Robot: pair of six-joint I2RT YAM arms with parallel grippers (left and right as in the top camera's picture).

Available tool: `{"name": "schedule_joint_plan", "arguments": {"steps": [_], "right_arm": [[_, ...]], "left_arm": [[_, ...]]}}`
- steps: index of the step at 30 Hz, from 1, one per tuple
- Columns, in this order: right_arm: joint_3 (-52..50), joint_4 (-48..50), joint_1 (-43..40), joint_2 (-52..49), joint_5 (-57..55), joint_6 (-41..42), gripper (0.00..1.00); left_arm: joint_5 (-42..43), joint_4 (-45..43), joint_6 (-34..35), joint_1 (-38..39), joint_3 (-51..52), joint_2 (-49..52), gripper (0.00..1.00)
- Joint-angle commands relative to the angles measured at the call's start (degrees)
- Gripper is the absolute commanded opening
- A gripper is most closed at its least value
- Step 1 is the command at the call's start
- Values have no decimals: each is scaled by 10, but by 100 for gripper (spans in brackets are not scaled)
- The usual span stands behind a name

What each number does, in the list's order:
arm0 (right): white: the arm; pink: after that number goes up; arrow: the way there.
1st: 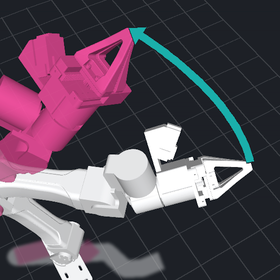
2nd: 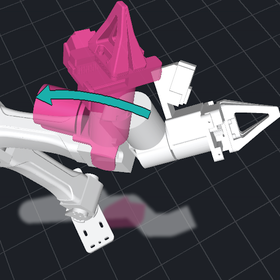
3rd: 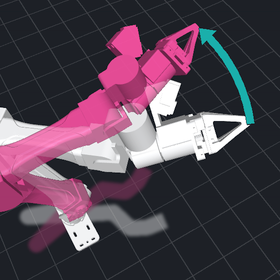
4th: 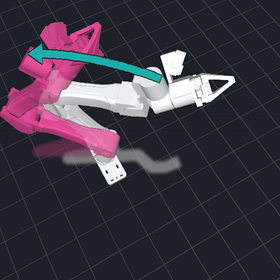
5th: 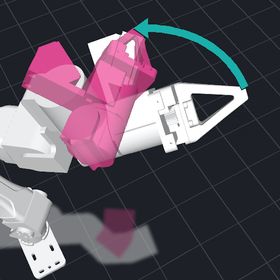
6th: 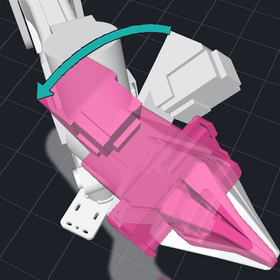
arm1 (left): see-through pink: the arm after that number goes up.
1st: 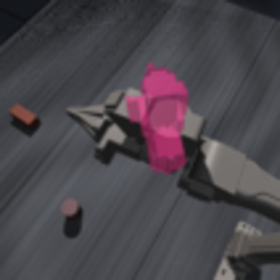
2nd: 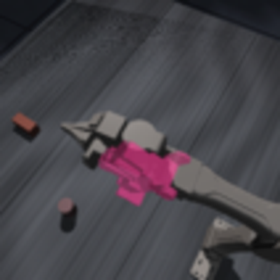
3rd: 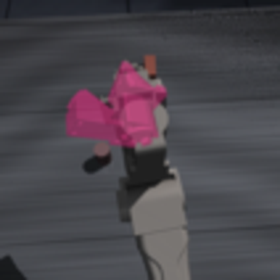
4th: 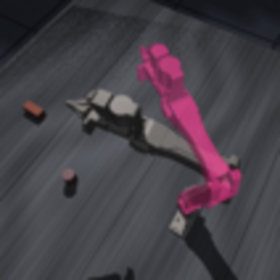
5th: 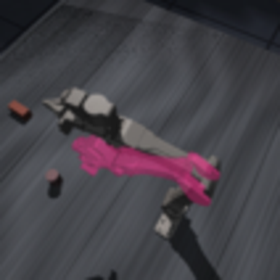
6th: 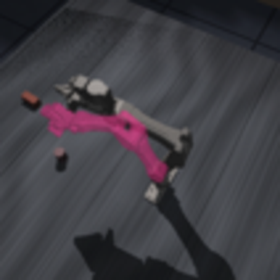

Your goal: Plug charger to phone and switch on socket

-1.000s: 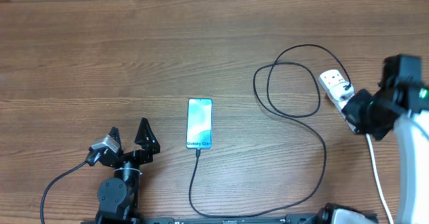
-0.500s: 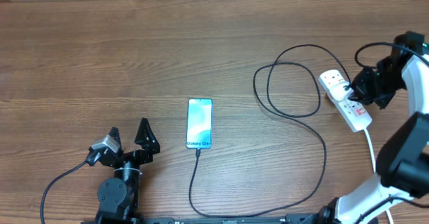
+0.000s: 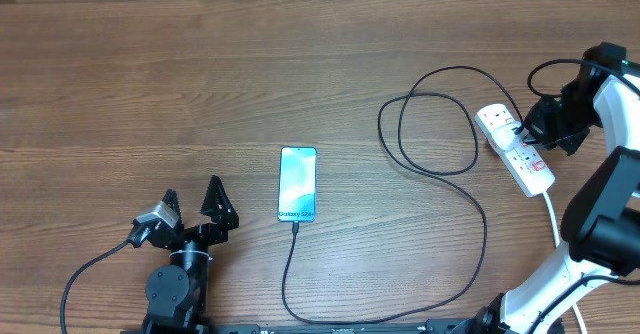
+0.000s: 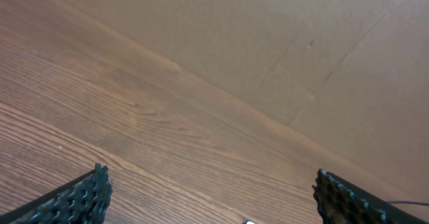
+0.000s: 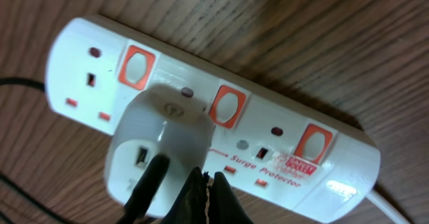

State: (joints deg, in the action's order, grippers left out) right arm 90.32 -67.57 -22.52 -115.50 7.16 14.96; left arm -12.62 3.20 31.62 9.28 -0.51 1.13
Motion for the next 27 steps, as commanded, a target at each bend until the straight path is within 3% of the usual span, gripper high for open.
{"name": "schedule_joint_plan", "arguments": {"steps": [1, 27], "right_arm": [[16, 14, -5, -19, -14, -2, 4], [28, 10, -5, -75, -15, -2, 4]], "left_arm": [[3, -1, 3, -3, 3, -5, 100], [2, -1, 3, -3, 3, -5, 100]]}}
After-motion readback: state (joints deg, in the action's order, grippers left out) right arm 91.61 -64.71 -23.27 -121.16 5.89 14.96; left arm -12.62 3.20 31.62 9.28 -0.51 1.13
